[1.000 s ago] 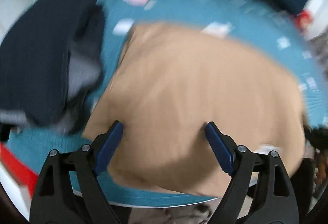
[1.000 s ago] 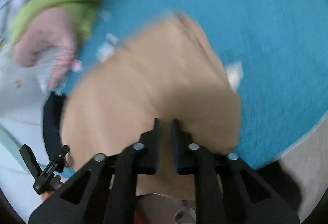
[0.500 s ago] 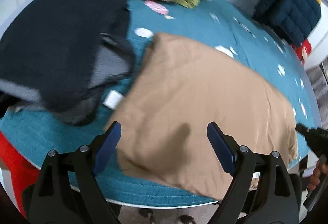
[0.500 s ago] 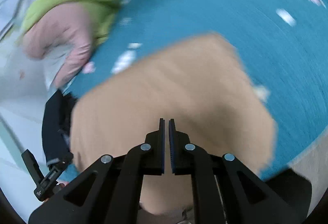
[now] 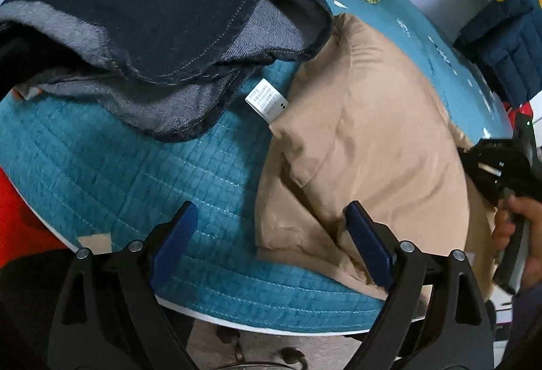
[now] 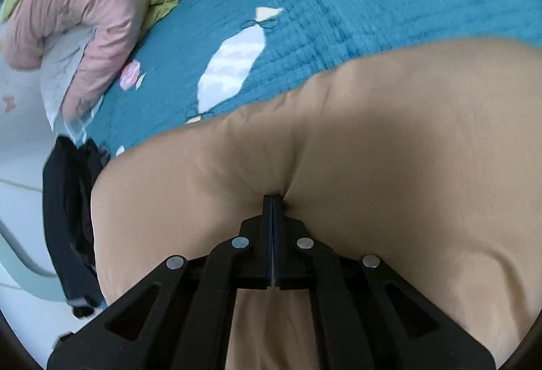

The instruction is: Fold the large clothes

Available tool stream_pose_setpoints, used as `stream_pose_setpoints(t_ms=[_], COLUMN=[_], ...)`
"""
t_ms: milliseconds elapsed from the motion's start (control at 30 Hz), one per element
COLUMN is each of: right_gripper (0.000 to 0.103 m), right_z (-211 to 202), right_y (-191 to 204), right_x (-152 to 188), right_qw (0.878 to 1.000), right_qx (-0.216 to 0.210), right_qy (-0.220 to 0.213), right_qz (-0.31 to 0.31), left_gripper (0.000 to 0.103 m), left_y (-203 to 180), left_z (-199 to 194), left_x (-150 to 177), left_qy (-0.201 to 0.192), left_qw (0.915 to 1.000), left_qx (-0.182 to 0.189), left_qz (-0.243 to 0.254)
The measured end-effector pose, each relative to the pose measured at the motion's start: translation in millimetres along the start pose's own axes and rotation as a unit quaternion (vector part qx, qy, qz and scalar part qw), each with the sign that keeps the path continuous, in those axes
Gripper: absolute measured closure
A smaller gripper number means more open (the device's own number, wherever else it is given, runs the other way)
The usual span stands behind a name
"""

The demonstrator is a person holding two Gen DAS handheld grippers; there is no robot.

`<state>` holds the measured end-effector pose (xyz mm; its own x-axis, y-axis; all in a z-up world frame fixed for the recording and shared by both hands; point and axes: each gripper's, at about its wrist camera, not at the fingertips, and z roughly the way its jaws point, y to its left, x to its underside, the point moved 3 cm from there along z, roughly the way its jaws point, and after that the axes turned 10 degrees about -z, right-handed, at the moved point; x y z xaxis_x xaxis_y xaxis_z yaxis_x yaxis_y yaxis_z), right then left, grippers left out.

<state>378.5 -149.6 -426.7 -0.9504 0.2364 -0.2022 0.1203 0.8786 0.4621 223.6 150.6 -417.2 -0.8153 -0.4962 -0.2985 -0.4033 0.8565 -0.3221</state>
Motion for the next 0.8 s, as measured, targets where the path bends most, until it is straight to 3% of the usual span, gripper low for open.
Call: stream_pose_setpoints(t_ms=[133, 233, 333, 567, 667, 733, 800], right_gripper=[0.103, 0.103, 0.103, 0.103, 0.103, 0.096, 0.097], right_z=[-20, -35, -24, -9, -27, -40, -51], right_y=[10, 19, 12, 16, 22, 30, 42], right_x=[19, 58, 92, 88, 94, 102, 114], right_qw=[1.0, 0.999, 0.999, 0.999, 0.997, 0.994, 0.988], right_qx=[-0.007, -0.018, -0.031, -0.03, -0.032, -0.03, -0.032], right_qy=[0.005, 0.016, 0.024, 0.002, -0.022, -0.044, -0.064], right_qz=[-0.015, -0.032, -0.021, -0.042, -0.073, -0.096, -0.133], left_gripper=[0.013, 0.012, 0.012, 0.014, 0.029, 0.053, 0.068], left_y=[-1, 1, 1, -9, -16, -22, -31], left_z=[7, 10, 12, 17, 13, 11, 9], left_x=[-3, -6, -7, -9, -9, -7, -7], left_qy=[0.009, 0.007, 0.006, 0.007, 0.006, 0.011, 0.018], left_qw=[1.0, 1.0, 1.0, 0.9998, 0.9998, 0.9994, 0.9985], left_qx=[-0.001, 0.0, 0.001, -0.006, 0.001, 0.015, 0.023], left_qz=[-0.001, 0.0, 0.002, 0.019, 0.019, 0.03, 0.046])
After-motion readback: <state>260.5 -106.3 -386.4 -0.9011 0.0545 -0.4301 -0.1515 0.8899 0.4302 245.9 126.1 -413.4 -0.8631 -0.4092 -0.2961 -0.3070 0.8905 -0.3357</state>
